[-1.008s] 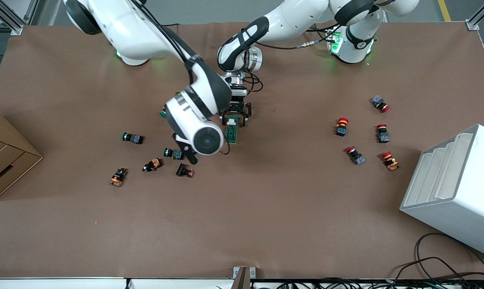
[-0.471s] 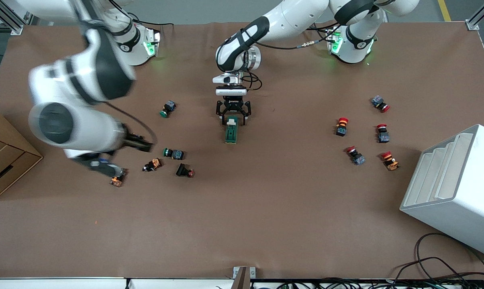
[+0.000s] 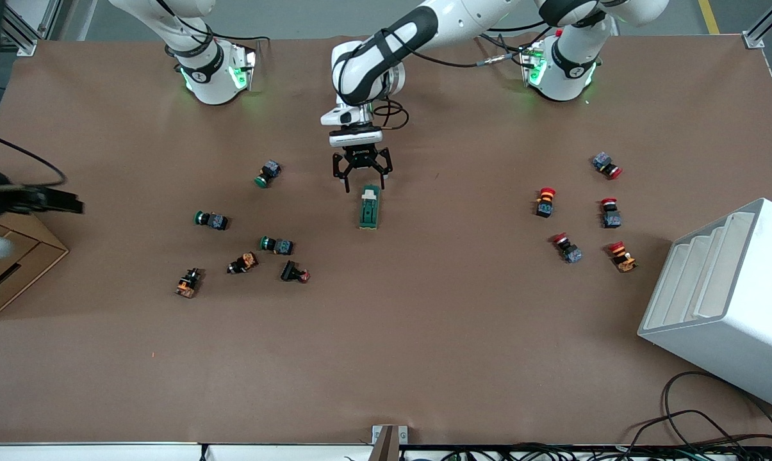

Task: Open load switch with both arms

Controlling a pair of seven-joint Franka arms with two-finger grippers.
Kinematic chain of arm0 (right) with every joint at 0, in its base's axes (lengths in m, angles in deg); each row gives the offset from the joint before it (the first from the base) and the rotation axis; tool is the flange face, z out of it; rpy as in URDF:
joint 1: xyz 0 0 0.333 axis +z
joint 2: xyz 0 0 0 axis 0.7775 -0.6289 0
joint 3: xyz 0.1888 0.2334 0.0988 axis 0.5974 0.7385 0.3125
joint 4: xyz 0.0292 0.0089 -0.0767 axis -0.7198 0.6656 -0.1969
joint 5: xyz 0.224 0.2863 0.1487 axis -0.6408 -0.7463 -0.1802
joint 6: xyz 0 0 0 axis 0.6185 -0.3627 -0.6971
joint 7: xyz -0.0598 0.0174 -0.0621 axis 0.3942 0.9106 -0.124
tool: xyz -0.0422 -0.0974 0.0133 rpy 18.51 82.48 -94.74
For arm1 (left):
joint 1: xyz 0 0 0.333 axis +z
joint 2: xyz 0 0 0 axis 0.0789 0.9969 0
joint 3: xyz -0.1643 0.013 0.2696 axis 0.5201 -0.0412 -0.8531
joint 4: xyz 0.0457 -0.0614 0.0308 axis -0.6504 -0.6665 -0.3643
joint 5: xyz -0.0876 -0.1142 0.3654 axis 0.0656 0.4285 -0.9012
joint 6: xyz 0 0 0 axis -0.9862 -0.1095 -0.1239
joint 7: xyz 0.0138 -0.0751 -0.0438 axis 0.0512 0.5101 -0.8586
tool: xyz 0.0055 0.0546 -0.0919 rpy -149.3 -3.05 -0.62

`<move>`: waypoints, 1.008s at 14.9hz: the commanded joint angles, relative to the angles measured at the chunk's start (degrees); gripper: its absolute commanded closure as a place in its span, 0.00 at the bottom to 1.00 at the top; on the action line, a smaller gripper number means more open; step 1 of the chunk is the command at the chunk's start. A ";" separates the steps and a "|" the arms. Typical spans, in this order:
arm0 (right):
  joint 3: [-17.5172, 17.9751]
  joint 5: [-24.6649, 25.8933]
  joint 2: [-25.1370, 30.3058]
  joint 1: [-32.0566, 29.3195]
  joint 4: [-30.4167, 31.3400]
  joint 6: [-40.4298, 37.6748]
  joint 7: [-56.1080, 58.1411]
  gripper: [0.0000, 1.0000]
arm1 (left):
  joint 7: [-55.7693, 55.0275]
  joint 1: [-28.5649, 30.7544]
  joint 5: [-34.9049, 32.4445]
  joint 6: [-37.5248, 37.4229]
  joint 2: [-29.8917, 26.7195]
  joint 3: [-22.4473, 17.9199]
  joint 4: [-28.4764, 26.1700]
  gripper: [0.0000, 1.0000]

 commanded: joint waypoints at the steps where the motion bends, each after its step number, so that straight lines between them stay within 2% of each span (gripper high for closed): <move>1: 1.59 0.87 1.98 0.25 0.21 -0.74 -5.45 0.00 | 6.57 2.36 6.22 -0.41 -1.23 0.26 4.14 0.01; 3: 1.86 0.26 1.54 0.07 -1.55 -1.09 -5.91 0.00 | 13.68 4.73 13.15 -0.50 -2.98 0.26 7.66 0.01; 7: 2.30 0.52 1.72 0.95 -2.08 -2.41 -5.12 0.00 | 28.18 12.89 24.32 -0.50 -10.53 0.26 8.82 0.01; 8: 2.56 -0.09 1.72 1.04 -2.17 -5.63 -5.21 0.00 | 31.96 15.27 28.09 -0.50 -12.03 0.26 9.87 0.01; 10: 2.91 -2.72 1.98 1.04 -2.52 -7.95 -5.12 0.00 | 40.04 20.80 35.39 -0.50 -14.49 0.26 12.76 0.01; 13: 2.65 -2.91 2.60 0.60 -2.43 -7.60 -5.12 0.00 | 53.75 30.55 45.94 -0.93 -19.67 0.26 14.10 0.01; 15: 1.86 -4.57 2.59 0.51 -2.61 -7.69 -3.46 0.00 | 64.20 36.88 52.27 -4.96 -22.49 0.35 15.14 0.00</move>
